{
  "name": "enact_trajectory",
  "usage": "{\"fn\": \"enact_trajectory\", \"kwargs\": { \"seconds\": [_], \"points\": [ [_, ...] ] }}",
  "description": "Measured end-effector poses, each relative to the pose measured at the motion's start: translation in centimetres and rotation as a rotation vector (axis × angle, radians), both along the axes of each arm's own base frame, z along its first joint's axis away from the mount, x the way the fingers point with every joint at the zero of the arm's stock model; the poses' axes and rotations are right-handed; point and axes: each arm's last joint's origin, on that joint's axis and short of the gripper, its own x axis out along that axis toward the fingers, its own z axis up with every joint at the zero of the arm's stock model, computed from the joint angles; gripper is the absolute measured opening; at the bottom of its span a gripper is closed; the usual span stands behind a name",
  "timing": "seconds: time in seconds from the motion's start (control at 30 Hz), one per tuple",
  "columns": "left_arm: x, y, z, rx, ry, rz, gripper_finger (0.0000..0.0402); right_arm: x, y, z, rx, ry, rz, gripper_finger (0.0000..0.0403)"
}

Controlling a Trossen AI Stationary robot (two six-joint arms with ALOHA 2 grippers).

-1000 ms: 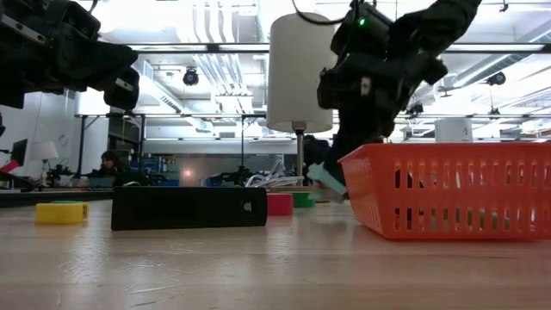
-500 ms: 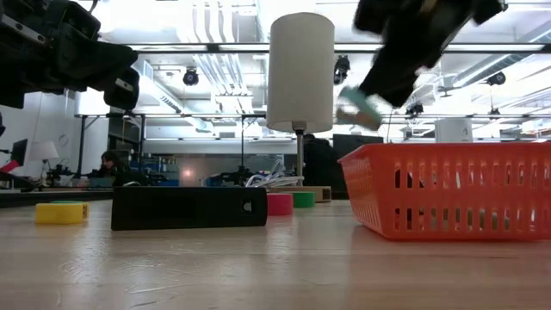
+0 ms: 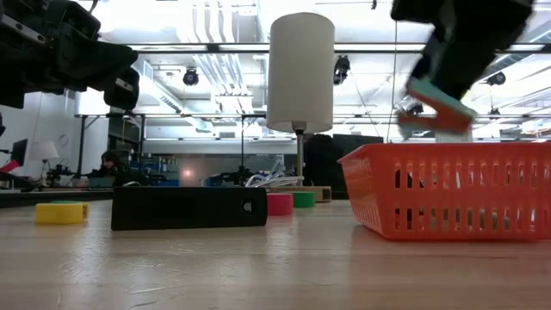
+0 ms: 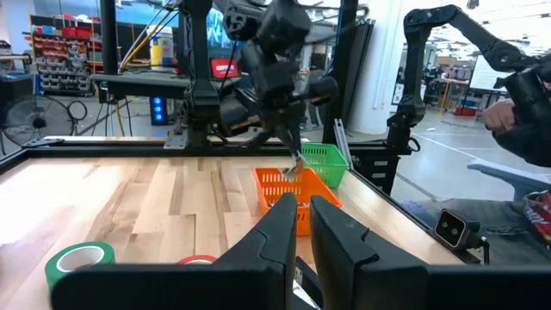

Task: Pick and place Stapler, Stapler remover, tape
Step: Put the light blue stapler remover into the orange basket

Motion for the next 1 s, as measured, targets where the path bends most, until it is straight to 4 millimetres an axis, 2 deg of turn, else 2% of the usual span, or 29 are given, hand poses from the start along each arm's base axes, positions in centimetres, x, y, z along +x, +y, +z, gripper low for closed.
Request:
{"fn": "enact_trajectory", "kwargs": {
  "seconds": [0.23,0.83,1.0],
  "points": [
    [0.0,0.0,0.0,0.000,0.001,0.000,0.0039,-0.5,0.2,-1.1,-0.025,0.133,-0.092,0.0008],
    [0.0,0.0,0.0,0.000,0.000,0.000,0.0039,-0.4,0.2,-1.4,0.003,0.163,-0.142,0.0009],
    [0.0,0.0,0.0,0.000,0.001,0.000,0.0039,-0.4,0.2,-1.4,0.010,0.166,-0.152,0.0027]
  ]
}}
